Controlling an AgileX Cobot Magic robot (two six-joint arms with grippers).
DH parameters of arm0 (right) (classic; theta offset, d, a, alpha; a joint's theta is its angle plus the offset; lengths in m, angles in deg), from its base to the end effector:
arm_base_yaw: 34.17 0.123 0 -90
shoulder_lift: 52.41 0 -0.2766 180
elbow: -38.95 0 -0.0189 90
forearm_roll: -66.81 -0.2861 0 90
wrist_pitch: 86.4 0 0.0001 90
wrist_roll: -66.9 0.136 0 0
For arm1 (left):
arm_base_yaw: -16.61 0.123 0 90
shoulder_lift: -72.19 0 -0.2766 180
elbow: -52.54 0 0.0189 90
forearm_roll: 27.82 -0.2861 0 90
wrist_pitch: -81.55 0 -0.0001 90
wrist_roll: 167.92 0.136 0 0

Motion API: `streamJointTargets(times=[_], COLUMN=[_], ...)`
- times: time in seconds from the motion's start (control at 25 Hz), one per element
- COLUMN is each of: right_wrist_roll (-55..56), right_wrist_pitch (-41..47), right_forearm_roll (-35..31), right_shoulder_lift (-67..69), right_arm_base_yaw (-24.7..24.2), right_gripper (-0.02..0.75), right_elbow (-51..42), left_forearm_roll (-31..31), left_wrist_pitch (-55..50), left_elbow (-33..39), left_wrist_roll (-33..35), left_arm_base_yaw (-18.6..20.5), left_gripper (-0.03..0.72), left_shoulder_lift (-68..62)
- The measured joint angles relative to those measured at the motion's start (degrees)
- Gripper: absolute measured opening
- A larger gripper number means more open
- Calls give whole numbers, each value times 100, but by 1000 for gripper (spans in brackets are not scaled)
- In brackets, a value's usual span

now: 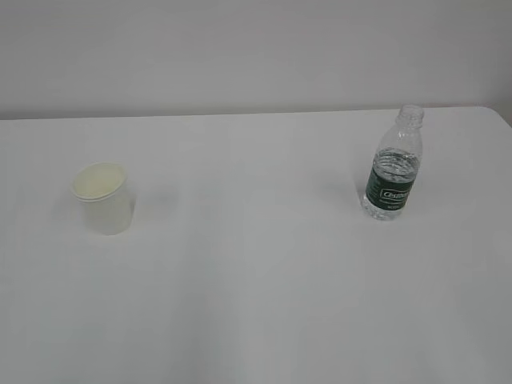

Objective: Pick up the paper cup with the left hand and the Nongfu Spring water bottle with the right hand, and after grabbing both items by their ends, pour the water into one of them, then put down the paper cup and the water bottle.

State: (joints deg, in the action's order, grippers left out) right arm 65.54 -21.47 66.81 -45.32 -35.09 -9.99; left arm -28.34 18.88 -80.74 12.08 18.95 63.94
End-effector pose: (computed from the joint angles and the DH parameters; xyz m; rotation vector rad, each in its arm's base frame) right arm 0.0688 -0.0011 0.2626 -0.0081 2.1112 -0.0238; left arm 0.0700 0.0040 0.2792 -0.0427 2.0529 0.0362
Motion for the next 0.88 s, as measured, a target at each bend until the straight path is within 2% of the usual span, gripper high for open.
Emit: streamJointTargets(times=[0.88], right_wrist_roll=[0], right_wrist_pitch=[0], right_forearm_roll=[0], right_shoulder_lift=[0], right_arm_base_yaw=[0], right_gripper=[553], right_elbow=[0], left_forearm_roll=[0], left_wrist_pitch=[0], left_elbow=[0], left_wrist_roll=[0], left_arm_base_yaw=[0], left_gripper=[377], left_shoulder_lift=[0])
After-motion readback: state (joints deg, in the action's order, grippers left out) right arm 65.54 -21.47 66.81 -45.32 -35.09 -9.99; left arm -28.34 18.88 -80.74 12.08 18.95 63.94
